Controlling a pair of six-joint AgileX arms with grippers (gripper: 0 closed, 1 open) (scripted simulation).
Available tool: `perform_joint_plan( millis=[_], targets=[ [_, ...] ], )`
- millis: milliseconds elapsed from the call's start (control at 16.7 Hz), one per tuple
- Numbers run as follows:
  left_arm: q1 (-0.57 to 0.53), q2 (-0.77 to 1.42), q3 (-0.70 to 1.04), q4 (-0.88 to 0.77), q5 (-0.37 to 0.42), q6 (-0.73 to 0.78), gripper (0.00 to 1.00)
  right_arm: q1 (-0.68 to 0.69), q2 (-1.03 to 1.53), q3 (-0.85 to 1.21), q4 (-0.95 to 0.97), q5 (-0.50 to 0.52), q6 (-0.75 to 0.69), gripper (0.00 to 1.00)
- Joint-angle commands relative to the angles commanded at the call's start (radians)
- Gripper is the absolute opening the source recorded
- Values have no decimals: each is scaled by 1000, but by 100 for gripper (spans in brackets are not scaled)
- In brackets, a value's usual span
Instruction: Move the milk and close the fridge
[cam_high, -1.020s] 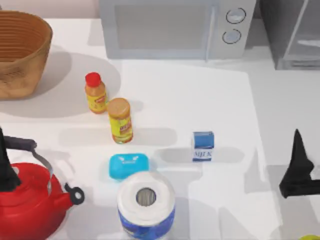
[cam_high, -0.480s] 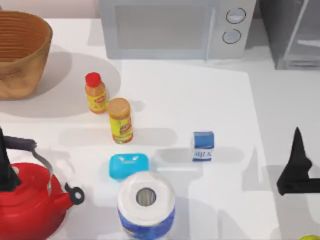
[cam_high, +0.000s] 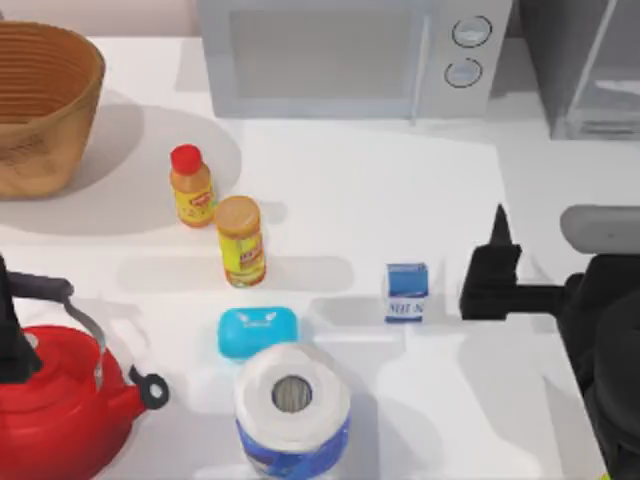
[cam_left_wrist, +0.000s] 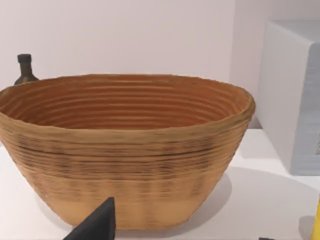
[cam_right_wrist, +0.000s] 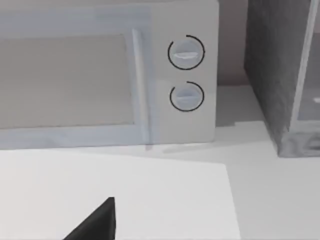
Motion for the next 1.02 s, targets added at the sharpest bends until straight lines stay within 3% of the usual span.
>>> perform_joint_plan(
  millis=[300,540,1020],
  targets=[
    [0,0,0,0,0,0,100,10,369,324,-336,-101,250,100],
    [0,0,0,0,0,0,100,5,558,472,-528,-208,392,100],
    [0,0,0,0,0,0,100,-9,609,499,-546,-245,413,100]
  ],
)
